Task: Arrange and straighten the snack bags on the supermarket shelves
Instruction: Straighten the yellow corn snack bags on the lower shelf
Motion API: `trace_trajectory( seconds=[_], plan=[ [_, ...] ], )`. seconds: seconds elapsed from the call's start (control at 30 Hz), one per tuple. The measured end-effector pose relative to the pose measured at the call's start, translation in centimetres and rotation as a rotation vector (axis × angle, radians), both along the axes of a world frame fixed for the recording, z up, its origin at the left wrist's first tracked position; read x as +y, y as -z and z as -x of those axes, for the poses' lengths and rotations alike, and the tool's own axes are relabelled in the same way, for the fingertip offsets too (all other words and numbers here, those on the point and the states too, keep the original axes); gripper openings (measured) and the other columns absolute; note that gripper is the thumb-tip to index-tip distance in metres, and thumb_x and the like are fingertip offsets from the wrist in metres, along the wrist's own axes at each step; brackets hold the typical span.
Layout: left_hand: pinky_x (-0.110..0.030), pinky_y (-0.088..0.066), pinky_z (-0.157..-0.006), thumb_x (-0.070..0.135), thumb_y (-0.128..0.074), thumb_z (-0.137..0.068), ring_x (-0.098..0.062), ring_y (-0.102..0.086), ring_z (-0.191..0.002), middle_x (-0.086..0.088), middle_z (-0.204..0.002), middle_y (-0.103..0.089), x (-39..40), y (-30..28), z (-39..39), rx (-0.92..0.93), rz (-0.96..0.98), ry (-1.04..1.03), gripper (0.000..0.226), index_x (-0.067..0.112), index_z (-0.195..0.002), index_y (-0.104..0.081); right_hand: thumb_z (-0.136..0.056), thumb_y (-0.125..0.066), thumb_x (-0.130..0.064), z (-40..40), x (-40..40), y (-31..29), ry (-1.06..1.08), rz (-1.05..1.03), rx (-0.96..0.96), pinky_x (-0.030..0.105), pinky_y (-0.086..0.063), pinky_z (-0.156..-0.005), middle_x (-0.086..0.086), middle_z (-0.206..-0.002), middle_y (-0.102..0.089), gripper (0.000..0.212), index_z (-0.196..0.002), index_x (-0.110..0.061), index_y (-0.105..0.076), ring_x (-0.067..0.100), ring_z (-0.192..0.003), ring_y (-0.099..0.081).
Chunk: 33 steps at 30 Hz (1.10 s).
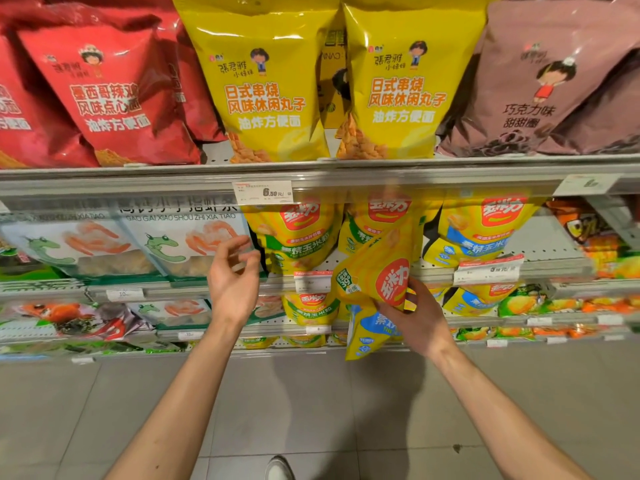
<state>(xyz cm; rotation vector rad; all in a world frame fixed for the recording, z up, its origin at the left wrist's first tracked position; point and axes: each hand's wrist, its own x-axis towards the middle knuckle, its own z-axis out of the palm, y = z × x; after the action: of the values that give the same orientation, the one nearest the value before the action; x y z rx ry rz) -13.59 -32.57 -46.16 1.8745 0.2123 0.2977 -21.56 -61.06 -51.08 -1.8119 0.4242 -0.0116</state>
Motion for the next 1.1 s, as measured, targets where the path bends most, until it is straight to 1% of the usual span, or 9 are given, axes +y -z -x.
trace_trajectory(
  seconds=[0.07, 0.2, 0.33, 0.47, 0.53, 0.7, 0.77, 0.87, 1.1],
  plan=[
    [-0.033, -0.055, -0.096, 0.007, -0.053, -0.102, -0.020, -0.067, -0.104, 0.006, -0.106, -0.071, 0.0, 0.9, 1.4, 0.079, 0.013, 0.141, 0.019, 0.015, -0.113, -0.066, -0.082, -0.085, -0.021, 0.1, 0.2, -0.7, -0.020, 0.004, -0.009, 0.005, -0.050, -0.064, -0.013, -0.110, -0.066, 0.055, -0.125, -0.031, -0.053, -0.007, -0.098, -0.060],
    [-0.026, -0.053, -0.098, 0.002, -0.046, -0.105, -0.020, -0.064, -0.120, 0.005, -0.124, -0.069, -1.6, 2.2, 4.1, 0.351, 0.057, 0.493, 0.033, 0.015, -0.131, -0.061, -0.081, -0.085, -0.025, 0.2, 0.6, -2.0, -0.067, 0.027, -0.026, 0.006, -0.050, -0.069, -0.022, -0.109, -0.067, 0.045, -0.113, -0.040, -0.056, -0.008, -0.100, -0.064],
    [-0.030, -0.048, -0.105, 0.008, -0.061, -0.078, -0.004, -0.048, -0.135, 0.012, -0.139, -0.056, -4.0, 2.8, 6.2, 0.484, 0.047, 0.711, 0.071, 0.031, -0.144, -0.046, -0.083, -0.084, -0.022, 0.1, 1.2, -2.7, -0.104, 0.042, -0.031, 0.005, -0.048, -0.066, -0.027, -0.099, -0.065, 0.039, -0.104, -0.041, -0.057, -0.015, -0.088, -0.064],
    [-0.019, -0.054, -0.089, 0.018, -0.082, -0.064, -0.002, -0.056, -0.126, 0.017, -0.132, -0.060, -5.8, 3.5, 7.0, 0.475, 0.152, 0.715, 0.089, 0.036, -0.143, -0.045, -0.079, -0.086, -0.029, -0.2, 2.2, -2.7, -0.086, 0.022, 0.004, 0.031, -0.056, -0.085, -0.014, -0.105, -0.071, 0.046, -0.115, -0.036, -0.059, 0.013, -0.103, -0.069],
    [-0.015, -0.054, -0.082, 0.016, -0.095, -0.066, -0.001, -0.062, -0.114, 0.017, -0.125, -0.063, -6.6, 3.7, 7.3, 0.424, 0.112, 0.647, 0.092, 0.035, -0.141, -0.047, -0.077, -0.087, -0.032, -0.2, 2.6, -2.9, -0.071, 0.012, 0.005, 0.039, -0.057, -0.090, -0.008, -0.108, -0.072, 0.047, -0.116, -0.032, -0.061, 0.016, -0.104, -0.069],
    [-0.013, -0.052, -0.081, 0.017, -0.094, -0.072, 0.008, -0.060, -0.106, 0.024, -0.120, -0.060, -7.3, 3.6, 8.0, 0.284, 0.050, 0.483, 0.075, 0.032, -0.133, -0.053, -0.076, -0.085, -0.045, 0.3, 2.8, -3.7, -0.112, -0.038, 0.050, 0.033, -0.057, -0.087, -0.009, -0.113, -0.072, 0.052, -0.121, -0.027, -0.066, 0.012, -0.103, -0.070],
    [-0.009, -0.050, -0.080, 0.016, -0.091, -0.075, 0.013, -0.060, -0.104, 0.024, -0.119, -0.061, -6.7, 3.4, 8.1, 0.275, 0.037, 0.488, 0.067, 0.034, -0.128, -0.054, -0.067, -0.084, -0.062, 0.7, 1.9, -3.8, -0.170, -0.053, 0.072, 0.037, -0.059, -0.090, -0.011, -0.116, -0.073, 0.061, -0.119, -0.034, -0.069, 0.010, -0.106, -0.070],
    [-0.014, -0.053, -0.075, 0.013, -0.087, -0.079, 0.003, -0.070, -0.092, 0.015, -0.110, -0.071, -5.7, 2.9, 8.2, 0.315, 0.081, 0.508, 0.060, 0.025, -0.130, -0.058, -0.056, -0.081, -0.078, 1.7, -0.3, -3.8, -0.212, -0.072, 0.080, 0.045, -0.055, -0.100, -0.015, -0.121, -0.071, 0.072, -0.118, -0.042, -0.070, 0.007, -0.114, -0.066],
    [-0.029, -0.062, -0.084, 0.010, -0.082, -0.084, -0.016, -0.076, -0.099, 0.007, -0.107, -0.079, -4.9, 1.4, 9.9, 0.436, 0.148, 0.534, 0.046, 0.021, -0.124, -0.064, -0.072, -0.086, -0.054, 2.5, -3.7, -3.5, -0.275, -0.096, 0.147, 0.031, -0.055, -0.095, -0.012, -0.123, -0.070, 0.075, -0.135, -0.026, -0.057, 0.007, -0.111, -0.067]
  ],
)
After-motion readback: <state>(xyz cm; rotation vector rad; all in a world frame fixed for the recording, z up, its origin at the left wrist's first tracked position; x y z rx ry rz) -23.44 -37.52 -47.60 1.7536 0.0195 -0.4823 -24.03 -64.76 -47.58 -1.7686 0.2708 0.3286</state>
